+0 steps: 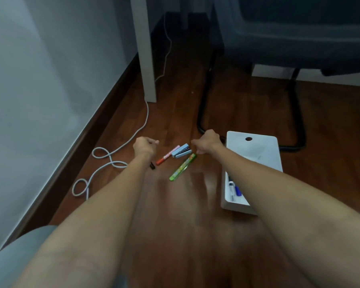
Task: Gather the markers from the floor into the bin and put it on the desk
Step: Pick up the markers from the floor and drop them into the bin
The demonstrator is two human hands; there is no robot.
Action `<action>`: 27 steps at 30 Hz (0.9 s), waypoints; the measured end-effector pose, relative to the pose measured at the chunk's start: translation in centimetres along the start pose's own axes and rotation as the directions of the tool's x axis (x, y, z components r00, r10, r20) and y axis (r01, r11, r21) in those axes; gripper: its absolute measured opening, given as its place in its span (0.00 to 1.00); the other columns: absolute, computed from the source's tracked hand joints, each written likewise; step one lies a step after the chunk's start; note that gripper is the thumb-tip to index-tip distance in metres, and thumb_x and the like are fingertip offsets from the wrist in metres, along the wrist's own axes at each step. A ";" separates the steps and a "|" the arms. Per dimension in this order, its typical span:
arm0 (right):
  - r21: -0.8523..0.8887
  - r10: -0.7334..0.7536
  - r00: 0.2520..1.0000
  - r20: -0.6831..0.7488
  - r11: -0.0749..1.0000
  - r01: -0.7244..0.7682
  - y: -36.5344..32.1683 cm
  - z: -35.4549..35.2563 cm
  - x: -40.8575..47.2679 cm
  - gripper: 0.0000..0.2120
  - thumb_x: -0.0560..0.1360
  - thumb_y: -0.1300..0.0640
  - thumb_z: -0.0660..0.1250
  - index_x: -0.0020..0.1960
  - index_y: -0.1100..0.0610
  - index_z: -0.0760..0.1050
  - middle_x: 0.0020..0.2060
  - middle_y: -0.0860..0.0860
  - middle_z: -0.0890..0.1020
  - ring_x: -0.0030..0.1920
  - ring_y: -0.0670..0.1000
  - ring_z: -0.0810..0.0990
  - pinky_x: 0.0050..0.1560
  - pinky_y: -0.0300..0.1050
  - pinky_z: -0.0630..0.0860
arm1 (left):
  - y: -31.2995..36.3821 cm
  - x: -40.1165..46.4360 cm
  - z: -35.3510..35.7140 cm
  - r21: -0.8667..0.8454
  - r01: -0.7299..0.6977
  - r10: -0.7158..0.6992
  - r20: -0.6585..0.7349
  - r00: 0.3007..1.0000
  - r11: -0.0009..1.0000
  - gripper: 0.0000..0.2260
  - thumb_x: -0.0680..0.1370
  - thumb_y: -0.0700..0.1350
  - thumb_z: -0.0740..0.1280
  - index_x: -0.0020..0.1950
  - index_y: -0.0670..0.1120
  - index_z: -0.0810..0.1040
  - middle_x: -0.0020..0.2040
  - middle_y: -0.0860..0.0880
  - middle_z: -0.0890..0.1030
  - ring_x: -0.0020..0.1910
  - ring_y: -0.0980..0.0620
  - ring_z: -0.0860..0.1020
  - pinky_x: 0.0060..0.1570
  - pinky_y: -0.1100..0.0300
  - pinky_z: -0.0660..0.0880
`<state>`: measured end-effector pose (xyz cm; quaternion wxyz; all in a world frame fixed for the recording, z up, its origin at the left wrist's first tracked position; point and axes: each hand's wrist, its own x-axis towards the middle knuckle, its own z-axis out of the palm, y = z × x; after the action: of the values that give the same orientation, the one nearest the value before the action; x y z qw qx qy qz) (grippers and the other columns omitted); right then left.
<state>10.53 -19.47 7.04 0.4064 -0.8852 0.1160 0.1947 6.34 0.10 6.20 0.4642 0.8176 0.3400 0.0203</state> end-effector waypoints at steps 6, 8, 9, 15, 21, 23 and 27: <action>0.021 0.110 0.993 -0.036 0.994 -0.109 1.6 6.4 5.1 0.20 0.74 0.51 0.74 0.56 0.66 0.81 0.55 0.63 0.84 0.53 0.61 0.86 0.55 0.52 0.83 | -4.9 5.5 -0.4 0.028 0.103 -0.101 -0.069 0.993 0.994 0.14 0.75 0.47 0.72 0.50 0.35 0.84 0.53 0.35 0.84 0.56 0.42 0.83 0.59 0.55 0.75; 0.015 0.139 0.988 -0.062 0.990 -0.138 2.1 8.4 6.5 0.23 0.73 0.49 0.74 0.58 0.65 0.80 0.57 0.62 0.84 0.53 0.60 0.86 0.55 0.50 0.83 | -6.7 7.1 -0.1 0.057 0.126 -0.121 -0.091 0.989 0.990 0.16 0.75 0.49 0.72 0.52 0.36 0.84 0.53 0.36 0.85 0.55 0.43 0.83 0.57 0.56 0.75; 0.009 0.146 0.986 -0.086 0.989 -0.146 2.4 9.1 7.0 0.24 0.73 0.47 0.74 0.60 0.64 0.80 0.58 0.61 0.83 0.54 0.60 0.86 0.55 0.49 0.82 | -7.5 7.6 0.0 0.071 0.141 -0.134 -0.095 0.986 0.988 0.17 0.75 0.50 0.72 0.53 0.36 0.84 0.53 0.36 0.85 0.55 0.43 0.83 0.57 0.56 0.75; -0.078 0.126 0.982 -0.143 0.987 -0.138 3.1 12.6 9.3 0.30 0.74 0.38 0.69 0.65 0.60 0.76 0.63 0.58 0.80 0.57 0.62 0.84 0.58 0.52 0.81 | -9.8 9.8 2.6 0.159 0.162 -0.159 -0.035 0.987 0.974 0.26 0.72 0.55 0.73 0.58 0.34 0.79 0.59 0.37 0.82 0.59 0.41 0.81 0.55 0.52 0.76; -0.079 0.135 0.987 -0.085 0.987 -0.142 2.9 13.6 10.7 0.28 0.74 0.39 0.68 0.62 0.61 0.76 0.58 0.59 0.83 0.51 0.62 0.86 0.53 0.54 0.84 | -10.6 11.8 3.6 0.176 0.188 -0.182 -0.053 0.982 0.966 0.25 0.69 0.54 0.76 0.56 0.36 0.81 0.57 0.37 0.83 0.56 0.40 0.82 0.52 0.51 0.78; -0.075 0.178 0.981 -0.071 0.980 -0.183 2.4 13.3 10.6 0.23 0.74 0.41 0.68 0.56 0.61 0.77 0.50 0.58 0.85 0.36 0.58 0.87 0.35 0.45 0.84 | -10.6 11.8 3.8 0.214 0.188 -0.178 -0.064 0.982 0.959 0.22 0.69 0.51 0.76 0.54 0.36 0.82 0.56 0.37 0.83 0.55 0.40 0.82 0.49 0.51 0.78; -0.105 0.185 0.981 -0.056 0.976 -0.190 1.9 13.0 10.5 0.20 0.74 0.42 0.67 0.50 0.59 0.73 0.45 0.56 0.85 0.19 0.52 0.77 0.15 0.32 0.66 | -9.7 11.2 4.6 0.227 0.214 -0.208 -0.051 0.977 0.950 0.18 0.67 0.46 0.76 0.53 0.38 0.81 0.55 0.38 0.83 0.53 0.40 0.83 0.41 0.54 0.74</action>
<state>16.02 -11.31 -6.58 0.3340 -0.8956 0.1973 0.2177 11.38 6.41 -7.08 0.3607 0.8247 0.4317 -0.0582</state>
